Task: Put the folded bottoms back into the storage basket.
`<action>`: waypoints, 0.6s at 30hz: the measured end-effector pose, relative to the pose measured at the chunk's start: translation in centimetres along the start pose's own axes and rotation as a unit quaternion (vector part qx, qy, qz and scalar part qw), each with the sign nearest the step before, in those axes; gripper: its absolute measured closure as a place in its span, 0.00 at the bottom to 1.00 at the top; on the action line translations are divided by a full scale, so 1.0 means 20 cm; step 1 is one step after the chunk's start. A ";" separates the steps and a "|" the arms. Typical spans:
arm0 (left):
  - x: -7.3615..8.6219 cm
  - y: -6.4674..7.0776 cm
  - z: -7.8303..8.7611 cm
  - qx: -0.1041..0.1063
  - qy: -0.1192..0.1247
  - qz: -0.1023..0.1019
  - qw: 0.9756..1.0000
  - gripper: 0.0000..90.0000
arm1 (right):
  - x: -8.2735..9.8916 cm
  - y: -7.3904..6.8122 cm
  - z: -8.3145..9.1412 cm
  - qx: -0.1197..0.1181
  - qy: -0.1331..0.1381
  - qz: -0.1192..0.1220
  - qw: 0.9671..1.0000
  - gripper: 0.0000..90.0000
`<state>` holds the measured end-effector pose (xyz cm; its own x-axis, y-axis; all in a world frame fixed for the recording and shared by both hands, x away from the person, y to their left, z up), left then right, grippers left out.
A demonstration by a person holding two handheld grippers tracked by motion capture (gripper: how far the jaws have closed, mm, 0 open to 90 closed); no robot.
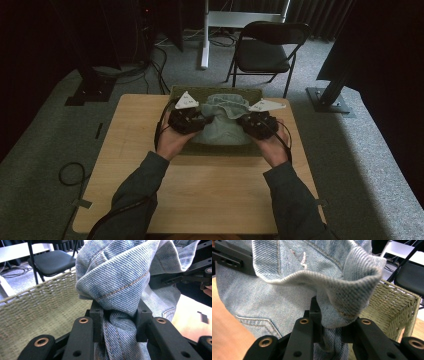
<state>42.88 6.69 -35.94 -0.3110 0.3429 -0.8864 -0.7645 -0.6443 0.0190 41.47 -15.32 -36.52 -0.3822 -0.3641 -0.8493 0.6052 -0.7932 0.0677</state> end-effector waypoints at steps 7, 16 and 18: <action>-0.01 -0.16 -0.13 -0.013 -0.009 0.014 1.000 0.76 | -0.04 0.08 -0.18 0.016 -0.002 -0.008 1.000 0.86; 0.03 -0.27 -0.24 -0.019 -0.016 0.035 0.999 0.76 | -0.04 0.15 -0.34 0.023 -0.016 -0.018 0.999 0.86; 0.03 -0.28 -0.25 -0.020 -0.018 0.036 0.999 0.76 | -0.04 0.16 -0.35 0.022 -0.015 -0.019 0.999 0.86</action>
<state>49.82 7.07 -38.86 -0.3850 0.3191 -0.8660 -0.7168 -0.6944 0.0628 48.57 -14.06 -39.37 -0.4261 -0.3476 -0.8353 0.5582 -0.8275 0.0596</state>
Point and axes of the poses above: each handheld gripper's, and its own axes: z roughly backward along the jaws, x roughly out of its underside, y roughly to its right, the point moved 3 cm from there along -z, roughly forward along the jaws
